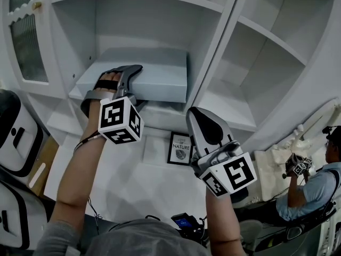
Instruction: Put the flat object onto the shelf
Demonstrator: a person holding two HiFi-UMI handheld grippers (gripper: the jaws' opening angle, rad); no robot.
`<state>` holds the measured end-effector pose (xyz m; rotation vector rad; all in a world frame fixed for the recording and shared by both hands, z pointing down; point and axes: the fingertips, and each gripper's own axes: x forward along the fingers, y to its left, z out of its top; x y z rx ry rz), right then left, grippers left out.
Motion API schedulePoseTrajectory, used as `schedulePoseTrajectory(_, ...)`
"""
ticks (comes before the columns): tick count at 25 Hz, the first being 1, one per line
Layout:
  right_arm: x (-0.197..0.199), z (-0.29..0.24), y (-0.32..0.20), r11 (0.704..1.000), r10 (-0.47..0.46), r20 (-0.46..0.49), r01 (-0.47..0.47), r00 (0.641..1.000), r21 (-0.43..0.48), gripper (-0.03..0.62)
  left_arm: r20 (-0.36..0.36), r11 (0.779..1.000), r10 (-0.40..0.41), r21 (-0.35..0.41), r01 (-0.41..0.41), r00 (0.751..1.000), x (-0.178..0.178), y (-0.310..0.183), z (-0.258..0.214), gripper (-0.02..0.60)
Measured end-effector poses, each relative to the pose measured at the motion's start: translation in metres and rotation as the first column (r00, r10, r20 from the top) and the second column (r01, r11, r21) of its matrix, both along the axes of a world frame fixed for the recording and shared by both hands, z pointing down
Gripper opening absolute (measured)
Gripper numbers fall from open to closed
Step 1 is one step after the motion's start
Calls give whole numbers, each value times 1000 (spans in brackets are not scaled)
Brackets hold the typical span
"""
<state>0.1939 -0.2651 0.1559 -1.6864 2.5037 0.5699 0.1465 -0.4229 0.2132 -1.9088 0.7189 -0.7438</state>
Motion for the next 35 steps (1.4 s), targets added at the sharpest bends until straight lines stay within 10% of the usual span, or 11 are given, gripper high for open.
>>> schedulePoseTrajectory(13,1,2,1,1000,1,4,-1,1000,-5,28,137,985,101,-150,-80,985,0,9,12,402)
schedulePoseTrajectory(30,5,7,4,1000,1,16,0,1000,-19,28,8,946,173,-280,-164,985,-7,23,14,431)
schedulePoseTrajectory(35,1,9,2,1000,-14,23,15,1000,-22,28,-133,930,199,-288,-230,971,-9,35,-2,430)
